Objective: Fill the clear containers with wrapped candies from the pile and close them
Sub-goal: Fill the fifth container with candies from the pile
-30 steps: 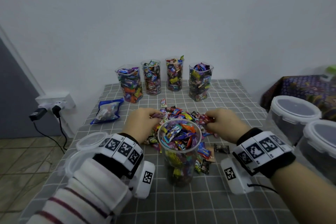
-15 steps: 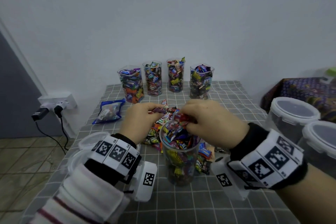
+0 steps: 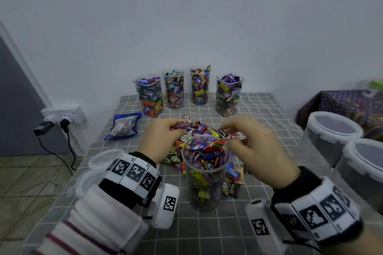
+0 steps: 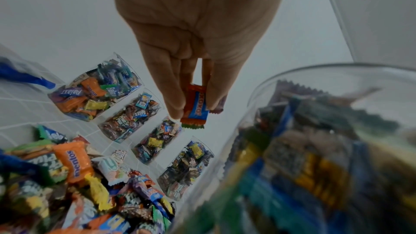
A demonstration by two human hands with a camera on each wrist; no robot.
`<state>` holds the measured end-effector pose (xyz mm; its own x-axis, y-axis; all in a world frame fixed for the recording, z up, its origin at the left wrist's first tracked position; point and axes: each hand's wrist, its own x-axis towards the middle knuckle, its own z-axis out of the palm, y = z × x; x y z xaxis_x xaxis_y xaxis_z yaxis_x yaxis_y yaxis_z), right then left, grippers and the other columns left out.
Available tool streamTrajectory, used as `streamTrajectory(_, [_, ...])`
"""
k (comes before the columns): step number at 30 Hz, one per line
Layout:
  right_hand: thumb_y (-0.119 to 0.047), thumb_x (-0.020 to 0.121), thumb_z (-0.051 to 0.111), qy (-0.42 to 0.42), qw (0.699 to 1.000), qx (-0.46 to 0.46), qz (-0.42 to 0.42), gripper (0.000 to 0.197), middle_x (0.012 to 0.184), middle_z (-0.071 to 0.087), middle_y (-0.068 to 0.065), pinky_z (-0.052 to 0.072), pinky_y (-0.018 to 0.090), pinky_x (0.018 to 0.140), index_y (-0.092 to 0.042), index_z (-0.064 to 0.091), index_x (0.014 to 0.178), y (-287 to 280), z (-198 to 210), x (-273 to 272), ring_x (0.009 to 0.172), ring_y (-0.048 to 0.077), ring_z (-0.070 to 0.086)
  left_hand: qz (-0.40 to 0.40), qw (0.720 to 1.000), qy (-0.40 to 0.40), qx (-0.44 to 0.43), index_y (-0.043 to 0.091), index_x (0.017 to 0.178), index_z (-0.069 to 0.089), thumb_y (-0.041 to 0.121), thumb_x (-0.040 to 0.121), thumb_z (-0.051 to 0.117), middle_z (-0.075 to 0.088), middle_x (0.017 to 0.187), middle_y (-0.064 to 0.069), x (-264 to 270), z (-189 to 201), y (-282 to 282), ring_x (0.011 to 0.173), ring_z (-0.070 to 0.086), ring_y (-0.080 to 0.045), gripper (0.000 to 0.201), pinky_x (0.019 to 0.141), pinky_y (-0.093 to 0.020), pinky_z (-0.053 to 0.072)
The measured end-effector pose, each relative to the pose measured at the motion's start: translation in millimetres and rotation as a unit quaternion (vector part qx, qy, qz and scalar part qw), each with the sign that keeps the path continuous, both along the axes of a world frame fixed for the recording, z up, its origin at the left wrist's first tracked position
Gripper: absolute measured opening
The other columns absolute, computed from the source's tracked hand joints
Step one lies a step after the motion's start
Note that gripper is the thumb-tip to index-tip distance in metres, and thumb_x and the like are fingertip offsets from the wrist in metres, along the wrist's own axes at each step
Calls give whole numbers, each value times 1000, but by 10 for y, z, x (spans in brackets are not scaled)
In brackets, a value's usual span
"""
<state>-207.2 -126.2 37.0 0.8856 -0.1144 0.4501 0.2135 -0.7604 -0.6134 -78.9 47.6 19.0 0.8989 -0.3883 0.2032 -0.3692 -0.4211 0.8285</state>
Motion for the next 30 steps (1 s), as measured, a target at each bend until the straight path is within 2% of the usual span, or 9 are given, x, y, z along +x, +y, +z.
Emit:
streamTrajectory(3, [-61, 63, 60, 94, 981, 156, 65, 66, 116, 55, -19, 49, 36, 94, -35, 49, 123, -6, -204, -49, 110, 3, 54, -2, 1000, -4, 8, 17, 106, 73, 12, 86, 65, 72, 93, -2, 5, -4, -17, 90, 66, -18, 22, 87, -39, 52])
streamTrajectory(6, [-60, 54, 76, 151, 953, 235, 121, 86, 123, 50, -29, 44, 19, 96, -50, 31, 127, 32, -375, -63, 115, -4, 52, -2, 1000, -6, 9, 17, 114, 69, 13, 86, 65, 71, 101, 0, -1, 35, -49, 94, 65, -16, 29, 91, -39, 51])
streamTrajectory(8, [-48, 57, 79, 157, 945, 254, 135, 94, 123, 49, -33, 42, 8, 91, -45, 23, 134, 69, -443, -52, 115, -11, 50, -3, 1000, -14, 22, 18, 123, 63, 12, 86, 66, 68, 106, 3, -5, 77, -84, 99, 64, -18, 38, 92, -38, 50])
streamTrajectory(12, [-43, 59, 79, 156, 945, 247, 145, 84, 122, 58, -22, 43, 14, 96, -32, 37, 131, 124, -511, -16, 114, -4, 54, -10, 1000, -27, 13, 18, 130, 56, 7, 89, 60, 69, 88, -1, -1, 144, -111, 81, 65, -24, 43, 84, -37, 53])
streamTrajectory(15, [-38, 61, 80, 151, 943, 257, 144, 77, 120, 59, -22, 42, 10, 93, -31, 42, 127, 132, -519, -19, 113, -5, 54, -24, 999, -18, -19, 17, 127, 60, 9, 90, 60, 69, 79, -1, -28, 185, -103, 80, 67, -30, 38, 78, -40, 57])
streamTrajectory(19, [-41, 60, 79, 148, 943, 259, 145, 78, 119, 57, -28, 42, 10, 92, -32, 41, 128, 129, -514, -22, 113, -6, 54, -70, 997, -27, -18, 18, 112, 68, 12, 89, 63, 68, 80, 1, -155, 271, -104, 79, 67, -20, 25, 74, -33, 57])
streamTrajectory(24, [-29, 67, 82, 152, 943, 261, 142, 73, 119, 59, -24, 44, 13, 92, -32, 41, 127, 141, -518, -27, 112, -3, 55, -134, 979, -106, 107, 29, 113, 68, 27, 88, 64, 69, 98, 13, -355, 464, -149, 85, 61, 3, 26, 78, -11, 47])
streamTrajectory(27, [-20, 69, 80, 149, 942, 269, 138, 71, 119, 61, -17, 43, 11, 90, -28, 41, 129, 141, -529, -26, 112, -2, 56, -199, 951, -154, 181, 33, 111, 70, 30, 87, 64, 68, 103, 13, -450, 564, -213, 87, 59, 1, 24, 78, -15, 45])
streamTrajectory(30, [-28, 66, 80, 147, 942, 270, 138, 78, 122, 59, -15, 43, 12, 92, -28, 38, 132, 140, -535, -36, 114, -3, 54, -236, 911, -196, 277, 34, 109, 70, 27, 88, 63, 63, 103, 15, -499, 563, -266, 84, 52, 1, 23, 75, -17, 38])
